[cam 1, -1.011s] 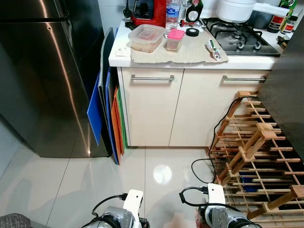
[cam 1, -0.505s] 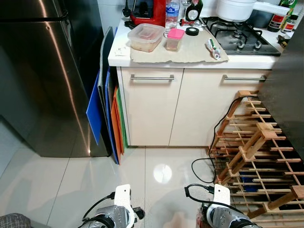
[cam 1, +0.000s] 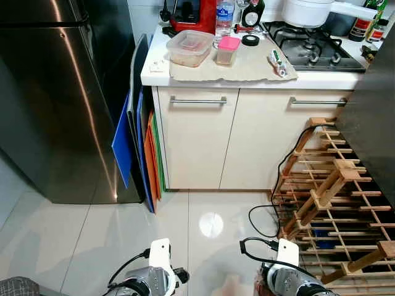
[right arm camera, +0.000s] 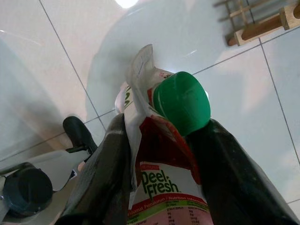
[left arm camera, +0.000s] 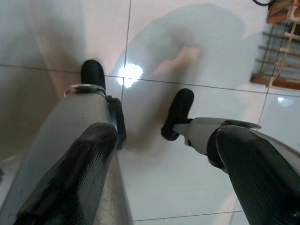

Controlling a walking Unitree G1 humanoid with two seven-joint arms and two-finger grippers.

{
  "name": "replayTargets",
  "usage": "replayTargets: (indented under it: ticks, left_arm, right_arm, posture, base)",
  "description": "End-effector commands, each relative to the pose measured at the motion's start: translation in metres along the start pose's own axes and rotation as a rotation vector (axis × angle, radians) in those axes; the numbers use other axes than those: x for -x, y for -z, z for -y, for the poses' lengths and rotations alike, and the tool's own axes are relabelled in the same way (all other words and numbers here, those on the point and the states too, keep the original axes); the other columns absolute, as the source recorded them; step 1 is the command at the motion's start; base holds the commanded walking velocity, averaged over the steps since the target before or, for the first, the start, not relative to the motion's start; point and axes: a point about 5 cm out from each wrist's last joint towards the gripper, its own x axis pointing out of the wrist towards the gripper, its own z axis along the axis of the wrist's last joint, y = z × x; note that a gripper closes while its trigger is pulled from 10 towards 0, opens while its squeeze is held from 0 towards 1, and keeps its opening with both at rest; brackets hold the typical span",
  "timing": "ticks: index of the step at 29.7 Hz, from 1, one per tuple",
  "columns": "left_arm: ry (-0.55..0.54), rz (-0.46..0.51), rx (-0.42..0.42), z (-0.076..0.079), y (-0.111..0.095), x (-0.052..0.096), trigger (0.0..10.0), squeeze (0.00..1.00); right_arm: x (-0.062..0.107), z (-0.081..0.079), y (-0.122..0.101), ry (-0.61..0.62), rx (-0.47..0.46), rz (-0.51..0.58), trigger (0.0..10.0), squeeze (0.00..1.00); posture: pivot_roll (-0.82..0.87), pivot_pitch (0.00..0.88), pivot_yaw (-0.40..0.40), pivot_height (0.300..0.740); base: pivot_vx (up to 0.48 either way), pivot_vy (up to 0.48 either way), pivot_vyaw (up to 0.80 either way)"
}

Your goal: Restocking fridge

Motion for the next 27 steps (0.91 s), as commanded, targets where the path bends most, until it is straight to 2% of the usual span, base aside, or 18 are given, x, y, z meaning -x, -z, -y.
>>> replayTargets:
  ticks: [1,4,8,13,17,21,27]
  left_arm:
    - [0.014,0.023,-0.080,0.000,-0.004,0.000,10.0,0.00]
    - [0.018,0.052,-0.111,0.000,-0.006,0.000,10.0,0.00]
    - [-0.057,0.140,-0.126,-0.003,-0.014,0.001,10.0,0.00]
    - [-0.083,0.176,-0.161,-0.004,-0.016,0.002,10.0,0.00]
    - [-0.076,0.200,-0.206,-0.003,-0.018,0.002,10.0,0.00]
    - [-0.072,0.211,-0.217,-0.002,-0.018,0.002,10.0,0.00]
    - [-0.064,0.231,-0.228,0.000,-0.018,0.002,10.0,0.00]
  right_arm:
    - [0.001,-0.006,-0.010,-0.009,0.075,0.048,10.0,0.00]
    - [0.002,-0.008,-0.012,-0.012,0.100,0.068,10.0,0.00]
    - [0.002,-0.005,-0.015,0.013,0.142,0.105,10.0,0.00]
    - [0.003,-0.007,-0.024,0.005,0.178,0.152,10.0,0.00]
    - [0.004,-0.010,-0.029,-0.010,0.124,0.179,10.0,0.00]
    - [0.004,-0.009,-0.026,-0.012,0.074,0.174,10.0,0.00]
    - [0.003,-0.006,-0.025,0.015,0.088,0.164,10.0,0.00]
  posture:
    - [0.10,0.000,-0.015,0.740]
    - [0.10,0.000,-0.015,0.740]
    - [0.10,0.000,-0.015,0.740]
    - [0.09,0.000,-0.005,0.740]
    - [0.09,0.000,-0.002,0.740]
    - [0.09,0.000,0.000,0.740]
    - [0.09,0.000,-0.007,0.740]
  base:
    - [0.000,0.000,0.00]
    - [0.000,0.000,0.00]
    - [0.000,0.000,0.00]
    - [0.000,0.000,0.00]
    - [0.000,0.000,0.00]
    - [0.000,0.000,0.00]
    - [0.000,0.000,0.00]
